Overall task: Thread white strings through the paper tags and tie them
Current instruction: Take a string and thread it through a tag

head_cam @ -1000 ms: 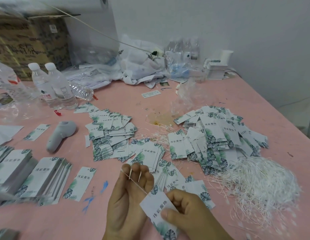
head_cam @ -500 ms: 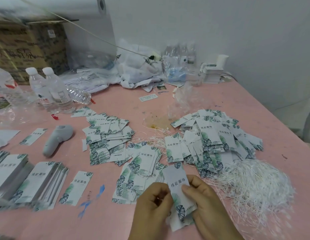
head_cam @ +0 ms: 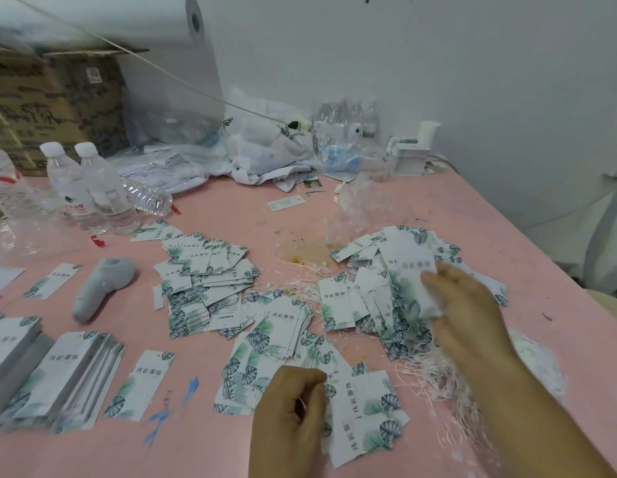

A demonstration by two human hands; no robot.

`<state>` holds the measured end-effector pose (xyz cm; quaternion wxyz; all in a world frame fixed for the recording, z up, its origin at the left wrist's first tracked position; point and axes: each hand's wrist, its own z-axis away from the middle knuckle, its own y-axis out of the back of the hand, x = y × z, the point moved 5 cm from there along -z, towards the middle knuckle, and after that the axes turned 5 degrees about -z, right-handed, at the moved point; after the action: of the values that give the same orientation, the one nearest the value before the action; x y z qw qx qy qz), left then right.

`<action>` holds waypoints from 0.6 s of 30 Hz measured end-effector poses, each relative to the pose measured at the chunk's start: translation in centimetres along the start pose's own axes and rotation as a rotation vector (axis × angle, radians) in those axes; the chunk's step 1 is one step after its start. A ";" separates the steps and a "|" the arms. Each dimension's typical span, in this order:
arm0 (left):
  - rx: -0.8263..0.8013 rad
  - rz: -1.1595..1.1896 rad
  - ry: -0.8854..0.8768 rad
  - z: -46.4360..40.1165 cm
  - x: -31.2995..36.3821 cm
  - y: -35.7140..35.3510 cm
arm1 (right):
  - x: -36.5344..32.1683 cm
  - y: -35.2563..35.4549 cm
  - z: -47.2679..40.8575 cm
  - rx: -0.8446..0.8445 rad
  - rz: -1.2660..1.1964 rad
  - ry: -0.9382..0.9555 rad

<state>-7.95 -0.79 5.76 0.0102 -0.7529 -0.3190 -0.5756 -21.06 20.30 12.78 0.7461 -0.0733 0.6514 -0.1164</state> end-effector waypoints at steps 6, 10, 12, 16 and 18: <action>0.017 0.081 0.186 0.0 -1.4 0.1 | -3.5 -0.3 -2.6 0.191 0.831 0.373; -0.049 0.084 0.238 0.1 -2.1 -0.4 | 2.8 -1.8 2.6 -0.176 0.873 0.347; -0.094 0.057 0.238 0.3 -2.1 -0.5 | 6.5 -1.8 4.6 -0.376 1.024 0.303; -0.132 0.021 0.261 0.4 -2.1 -0.7 | 9.2 -1.3 5.1 -0.563 1.320 0.343; -0.138 0.029 0.273 0.4 -2.0 -0.7 | 8.8 -1.4 5.0 -0.590 1.301 0.358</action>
<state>-8.26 -1.00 3.66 0.0100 -0.6709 -0.2635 -0.6930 -15.10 16.40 5.40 0.4958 0.1503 0.6794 0.5196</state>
